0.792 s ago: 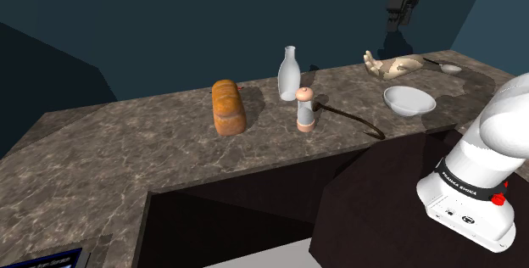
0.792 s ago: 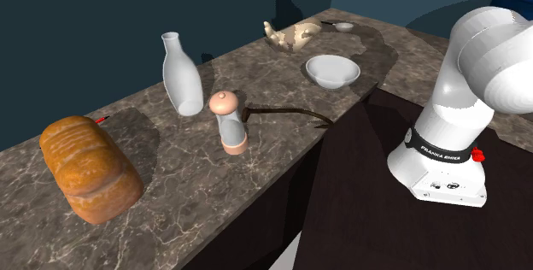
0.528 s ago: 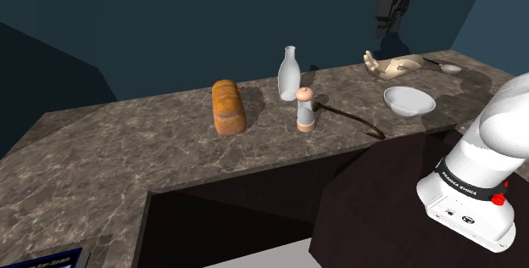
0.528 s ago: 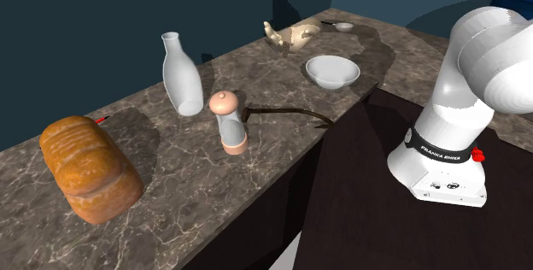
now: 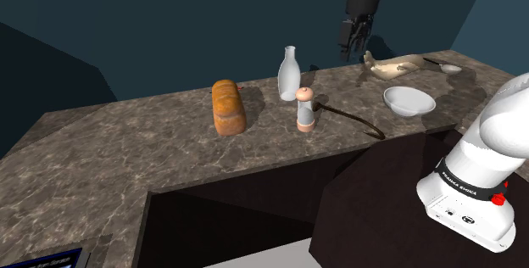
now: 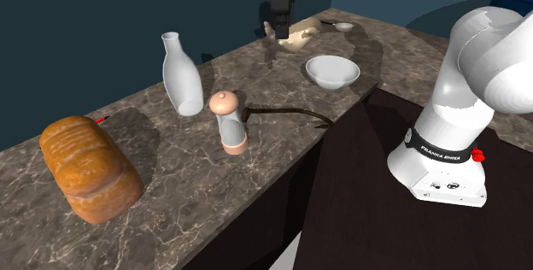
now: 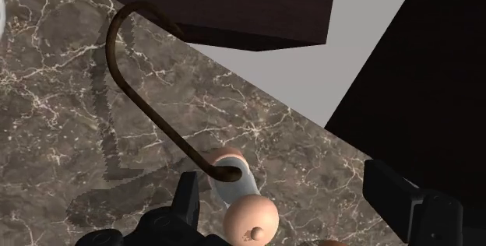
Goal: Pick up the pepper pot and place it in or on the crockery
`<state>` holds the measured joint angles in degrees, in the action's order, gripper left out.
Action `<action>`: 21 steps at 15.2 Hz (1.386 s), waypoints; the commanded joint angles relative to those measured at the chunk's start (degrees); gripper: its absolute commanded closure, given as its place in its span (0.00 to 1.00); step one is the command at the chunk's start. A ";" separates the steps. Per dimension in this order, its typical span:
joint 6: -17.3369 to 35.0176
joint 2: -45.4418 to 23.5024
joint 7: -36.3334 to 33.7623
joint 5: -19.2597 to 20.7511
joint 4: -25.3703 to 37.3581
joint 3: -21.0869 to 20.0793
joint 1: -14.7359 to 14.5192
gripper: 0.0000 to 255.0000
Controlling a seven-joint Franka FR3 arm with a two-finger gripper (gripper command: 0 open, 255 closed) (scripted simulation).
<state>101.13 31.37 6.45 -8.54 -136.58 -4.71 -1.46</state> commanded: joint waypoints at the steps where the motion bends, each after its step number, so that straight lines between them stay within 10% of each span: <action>1: 4.00 -4.28 0.11 -0.28 0.63 -0.34 0.01 0.00; 14: 23.32 -31.21 0.23 -1.04 9.70 -1.95 -0.44 0.00; 21: 28.44 -34.81 0.30 -1.25 8.28 -2.29 -0.83 0.00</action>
<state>128.78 -2.74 6.90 -9.79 -128.27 -6.88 -2.16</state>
